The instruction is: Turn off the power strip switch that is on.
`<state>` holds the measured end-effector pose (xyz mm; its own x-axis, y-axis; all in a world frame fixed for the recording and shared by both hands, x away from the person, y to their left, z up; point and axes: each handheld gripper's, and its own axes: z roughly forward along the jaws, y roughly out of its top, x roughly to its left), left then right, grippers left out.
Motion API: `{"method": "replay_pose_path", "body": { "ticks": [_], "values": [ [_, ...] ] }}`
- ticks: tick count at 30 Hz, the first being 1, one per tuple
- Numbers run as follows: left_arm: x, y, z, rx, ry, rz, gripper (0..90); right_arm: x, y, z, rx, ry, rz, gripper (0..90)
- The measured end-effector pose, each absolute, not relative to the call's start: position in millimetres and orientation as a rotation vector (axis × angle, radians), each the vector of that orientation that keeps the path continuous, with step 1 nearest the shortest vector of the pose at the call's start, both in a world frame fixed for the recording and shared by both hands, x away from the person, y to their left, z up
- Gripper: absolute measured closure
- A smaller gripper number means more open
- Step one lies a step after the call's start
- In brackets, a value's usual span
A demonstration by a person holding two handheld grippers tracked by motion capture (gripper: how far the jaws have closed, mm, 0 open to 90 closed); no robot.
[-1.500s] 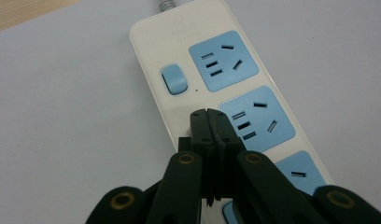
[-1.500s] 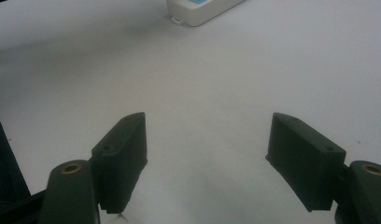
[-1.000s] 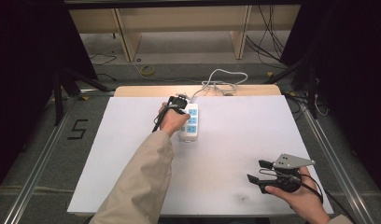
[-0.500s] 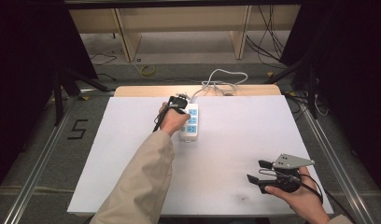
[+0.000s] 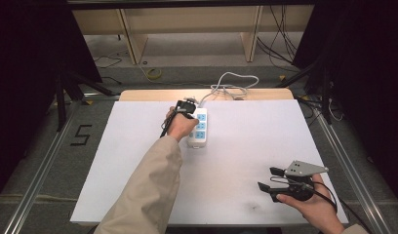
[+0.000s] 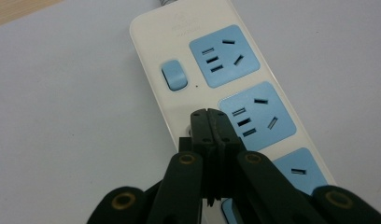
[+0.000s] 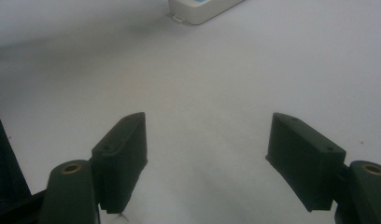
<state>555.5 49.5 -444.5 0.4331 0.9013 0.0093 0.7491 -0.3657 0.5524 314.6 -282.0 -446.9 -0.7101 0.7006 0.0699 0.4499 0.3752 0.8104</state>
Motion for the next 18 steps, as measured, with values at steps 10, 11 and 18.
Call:
{"method": "replay_pose_path", "body": {
  "ticks": [10, 11, 18],
  "values": [
    [555.3, 48.2, -444.1, 2.23, 1.393, 0.441, 90.0, 314.6, -281.4, -446.9, 1.013, 2.357, 1.252, 28.8],
    [555.3, 48.2, -443.9, 2.238, 1.389, 0.443, 90.0, 314.6, -281.4, -446.9, 1.013, 2.357, 1.252, 28.8],
    [555.3, 45.8, -443.7, 2.247, 1.397, 0.428, 90.0, 314.6, -281.4, -446.8, 1.012, 2.357, 1.254, 28.8]
  ]
}}
